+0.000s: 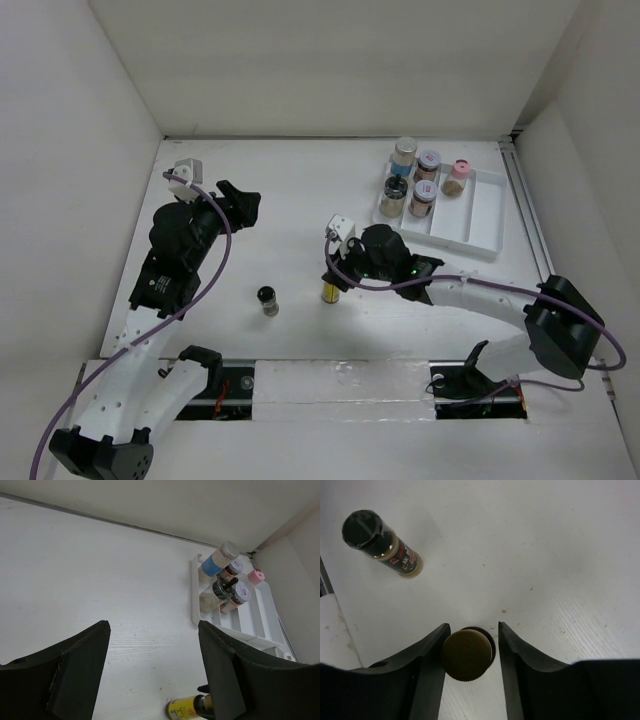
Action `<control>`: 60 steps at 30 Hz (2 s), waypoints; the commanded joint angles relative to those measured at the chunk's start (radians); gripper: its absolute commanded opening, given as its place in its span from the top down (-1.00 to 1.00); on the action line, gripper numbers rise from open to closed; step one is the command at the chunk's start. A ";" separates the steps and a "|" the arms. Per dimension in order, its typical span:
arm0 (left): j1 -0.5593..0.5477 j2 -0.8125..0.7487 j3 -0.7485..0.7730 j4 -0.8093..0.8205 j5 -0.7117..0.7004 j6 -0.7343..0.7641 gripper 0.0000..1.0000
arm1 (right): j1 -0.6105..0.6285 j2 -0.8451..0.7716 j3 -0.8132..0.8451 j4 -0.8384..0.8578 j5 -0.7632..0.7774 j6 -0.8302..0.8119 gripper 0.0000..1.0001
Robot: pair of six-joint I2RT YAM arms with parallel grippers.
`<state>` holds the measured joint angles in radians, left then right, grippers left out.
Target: Organize the condiment bottles
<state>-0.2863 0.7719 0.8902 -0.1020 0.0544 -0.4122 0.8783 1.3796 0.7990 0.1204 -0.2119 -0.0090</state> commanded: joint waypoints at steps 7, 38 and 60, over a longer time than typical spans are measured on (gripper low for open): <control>-0.002 -0.013 0.006 0.038 0.010 0.004 -0.34 | 0.005 -0.071 0.022 0.068 0.078 0.004 0.47; -0.002 0.006 0.006 0.038 0.019 0.004 -0.34 | -0.825 0.128 0.197 0.088 0.467 0.118 0.63; -0.002 0.004 0.006 0.038 -0.021 0.004 -0.34 | -0.554 -0.133 0.134 0.090 0.180 0.063 -0.07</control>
<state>-0.2863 0.7982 0.8902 -0.1017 0.0631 -0.4122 0.1837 1.2041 0.9340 0.1761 0.1631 0.0914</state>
